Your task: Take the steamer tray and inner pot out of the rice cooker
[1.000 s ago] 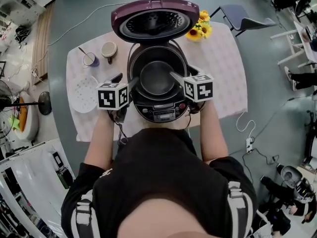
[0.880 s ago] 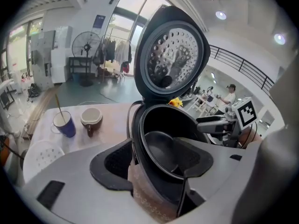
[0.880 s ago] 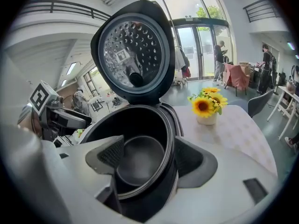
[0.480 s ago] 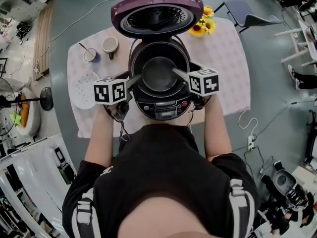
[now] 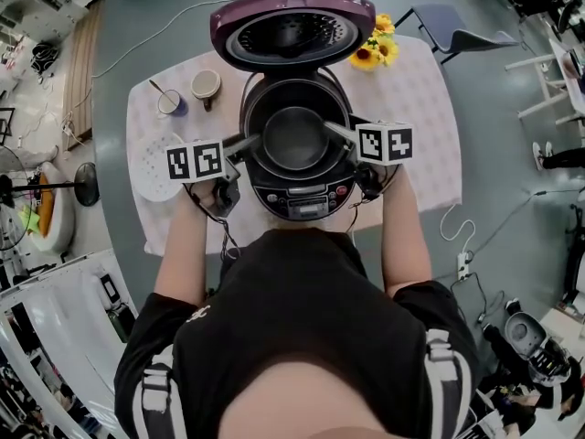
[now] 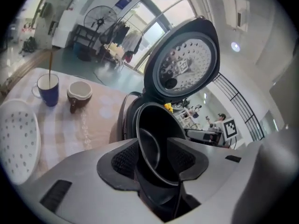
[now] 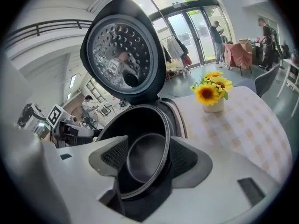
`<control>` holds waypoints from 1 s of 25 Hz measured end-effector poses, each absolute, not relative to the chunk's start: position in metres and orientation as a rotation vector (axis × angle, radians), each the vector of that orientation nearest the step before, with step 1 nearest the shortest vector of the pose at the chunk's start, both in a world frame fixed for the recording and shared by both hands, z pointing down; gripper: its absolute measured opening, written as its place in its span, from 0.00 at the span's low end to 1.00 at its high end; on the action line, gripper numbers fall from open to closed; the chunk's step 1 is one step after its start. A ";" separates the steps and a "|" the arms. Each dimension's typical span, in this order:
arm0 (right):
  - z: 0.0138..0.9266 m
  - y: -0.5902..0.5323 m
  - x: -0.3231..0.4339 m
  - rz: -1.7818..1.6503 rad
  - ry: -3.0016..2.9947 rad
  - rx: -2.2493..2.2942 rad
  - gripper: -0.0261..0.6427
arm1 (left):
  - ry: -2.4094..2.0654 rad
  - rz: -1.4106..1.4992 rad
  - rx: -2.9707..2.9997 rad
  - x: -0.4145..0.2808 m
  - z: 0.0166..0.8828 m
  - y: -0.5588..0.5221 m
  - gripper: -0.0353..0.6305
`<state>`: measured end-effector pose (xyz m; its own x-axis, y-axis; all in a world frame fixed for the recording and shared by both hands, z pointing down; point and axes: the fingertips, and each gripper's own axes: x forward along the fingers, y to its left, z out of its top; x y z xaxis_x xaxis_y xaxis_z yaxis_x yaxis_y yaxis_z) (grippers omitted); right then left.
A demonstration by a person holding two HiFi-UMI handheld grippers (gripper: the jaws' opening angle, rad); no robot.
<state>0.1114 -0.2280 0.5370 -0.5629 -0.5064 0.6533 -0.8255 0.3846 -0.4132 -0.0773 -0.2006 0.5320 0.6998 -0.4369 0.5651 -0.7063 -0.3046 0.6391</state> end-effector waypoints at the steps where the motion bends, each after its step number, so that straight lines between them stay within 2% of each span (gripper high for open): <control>1: 0.538 -0.230 0.113 1.048 -2.221 1.154 0.43 | -0.876 0.327 1.934 -0.078 0.533 -0.202 0.32; 3: 0.538 -0.231 0.117 1.100 -2.218 1.156 0.38 | -0.880 0.294 1.911 -0.080 0.534 -0.203 0.28; 8: 0.536 -0.232 0.121 1.183 -2.256 1.109 0.34 | -0.916 0.252 1.871 -0.081 0.534 -0.206 0.27; 12: 0.538 -0.234 0.125 1.170 -2.268 1.090 0.27 | -0.940 0.299 1.874 -0.083 0.539 -0.208 0.19; 15: 0.541 -0.236 0.132 1.163 -2.245 1.123 0.19 | -0.949 0.326 1.864 -0.085 0.540 -0.209 0.15; 17: 0.542 -0.239 0.136 1.180 -2.224 1.148 0.09 | -0.976 0.361 1.870 -0.087 0.541 -0.208 0.10; 25: 0.544 -0.243 0.137 1.230 -2.170 1.122 0.07 | -0.917 0.449 1.888 -0.081 0.542 -0.206 0.10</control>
<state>0.1374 -0.2432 0.5441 -0.5956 -0.4465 0.6678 -0.8023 0.2893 -0.5221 -0.0809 -0.2064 0.5419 0.6506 -0.4050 0.6424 -0.7558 -0.2627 0.5998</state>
